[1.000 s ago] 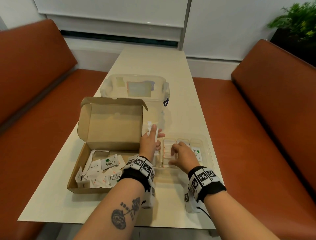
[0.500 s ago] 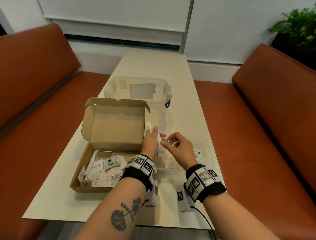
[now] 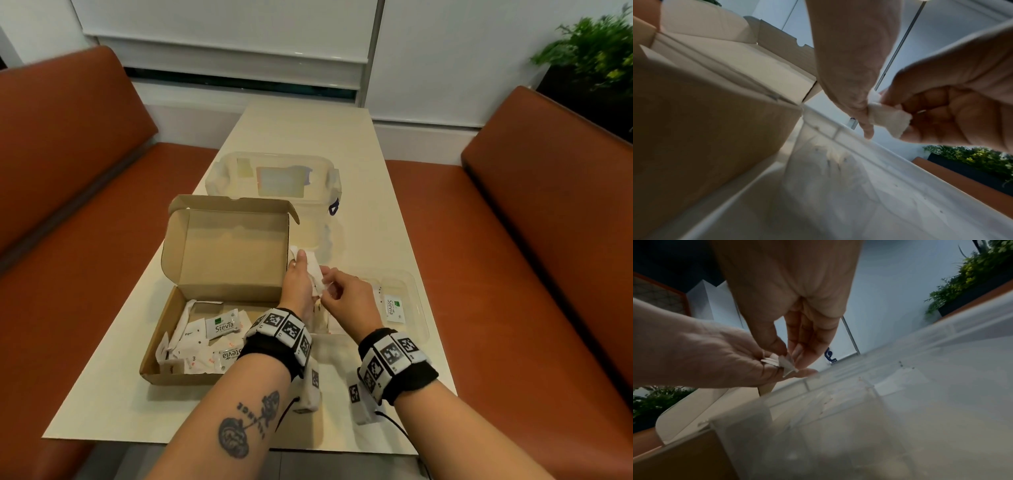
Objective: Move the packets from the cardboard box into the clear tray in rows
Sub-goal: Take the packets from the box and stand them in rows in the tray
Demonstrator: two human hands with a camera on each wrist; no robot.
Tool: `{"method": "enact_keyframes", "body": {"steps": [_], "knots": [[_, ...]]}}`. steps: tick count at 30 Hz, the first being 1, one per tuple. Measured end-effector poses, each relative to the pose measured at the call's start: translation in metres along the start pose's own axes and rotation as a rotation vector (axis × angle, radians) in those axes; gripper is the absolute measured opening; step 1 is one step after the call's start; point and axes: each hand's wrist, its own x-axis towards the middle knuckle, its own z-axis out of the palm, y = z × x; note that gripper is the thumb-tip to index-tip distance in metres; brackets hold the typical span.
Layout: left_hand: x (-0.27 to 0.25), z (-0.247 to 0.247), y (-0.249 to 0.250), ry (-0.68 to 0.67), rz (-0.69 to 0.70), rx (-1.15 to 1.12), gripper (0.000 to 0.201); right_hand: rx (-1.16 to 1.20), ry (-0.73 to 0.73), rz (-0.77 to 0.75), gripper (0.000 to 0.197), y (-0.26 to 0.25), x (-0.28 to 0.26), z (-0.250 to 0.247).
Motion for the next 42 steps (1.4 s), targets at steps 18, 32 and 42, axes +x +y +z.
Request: {"method": "enact_keyframes", "body": {"steps": [18,32,42], "knots": [[-0.008,0.0,0.001,0.036,0.013,0.069,0.05,0.34,-0.028,0.19,0.018,-0.001,0.001,-0.018],[-0.014,0.002,0.003,-0.148,0.026,0.097,0.034,0.565,0.215,0.399,0.006,0.009,0.023,-0.046],[-0.014,0.0,0.007,-0.092,0.06,0.041,0.022,0.452,0.31,0.169,0.007,-0.007,0.024,-0.052]]}}
